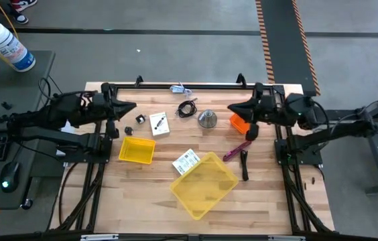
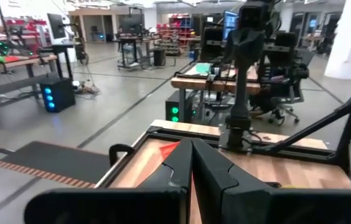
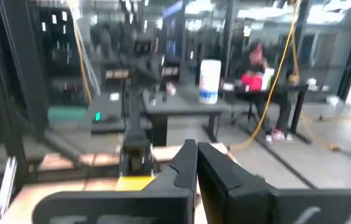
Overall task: Pick and place items into bin
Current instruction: Put the bottom black cable charger into the left yellow bin
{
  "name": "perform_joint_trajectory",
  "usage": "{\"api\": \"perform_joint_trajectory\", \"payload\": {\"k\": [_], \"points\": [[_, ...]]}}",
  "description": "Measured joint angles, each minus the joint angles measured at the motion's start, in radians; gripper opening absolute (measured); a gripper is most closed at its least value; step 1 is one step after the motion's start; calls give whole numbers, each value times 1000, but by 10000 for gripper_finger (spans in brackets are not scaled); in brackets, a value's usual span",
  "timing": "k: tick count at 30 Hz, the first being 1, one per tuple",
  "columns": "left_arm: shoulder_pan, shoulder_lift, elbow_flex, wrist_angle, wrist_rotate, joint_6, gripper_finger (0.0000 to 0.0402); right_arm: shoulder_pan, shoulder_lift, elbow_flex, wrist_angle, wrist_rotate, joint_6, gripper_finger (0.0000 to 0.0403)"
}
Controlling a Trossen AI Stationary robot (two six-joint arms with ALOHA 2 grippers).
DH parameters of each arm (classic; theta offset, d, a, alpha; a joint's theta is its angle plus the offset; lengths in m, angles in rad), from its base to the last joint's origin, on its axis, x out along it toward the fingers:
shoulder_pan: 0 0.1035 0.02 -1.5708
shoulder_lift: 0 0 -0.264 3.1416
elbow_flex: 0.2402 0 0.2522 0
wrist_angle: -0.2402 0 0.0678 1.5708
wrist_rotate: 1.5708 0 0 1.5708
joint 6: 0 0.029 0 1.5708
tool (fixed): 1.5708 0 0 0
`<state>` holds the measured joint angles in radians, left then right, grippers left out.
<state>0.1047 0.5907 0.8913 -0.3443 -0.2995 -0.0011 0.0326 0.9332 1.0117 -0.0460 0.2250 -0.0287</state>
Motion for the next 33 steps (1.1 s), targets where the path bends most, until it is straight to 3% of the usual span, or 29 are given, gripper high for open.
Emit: {"api": "perform_joint_trajectory", "payload": {"k": [6,9,19,24,33], "points": [[0,18,0,7,12,-23,1,0,80,137,-261,40,31,3],[0,37,0,3,27,-66,1,-1,103,169,-378,9,99,4],[0,130,-1,-45,28,-108,1,-1,112,132,-792,-104,345,22],[0,155,0,-83,30,-101,1,27,113,77,-958,-146,577,50],[0,160,0,-68,0,-39,1,53,122,-119,-967,-190,1061,129]]}}
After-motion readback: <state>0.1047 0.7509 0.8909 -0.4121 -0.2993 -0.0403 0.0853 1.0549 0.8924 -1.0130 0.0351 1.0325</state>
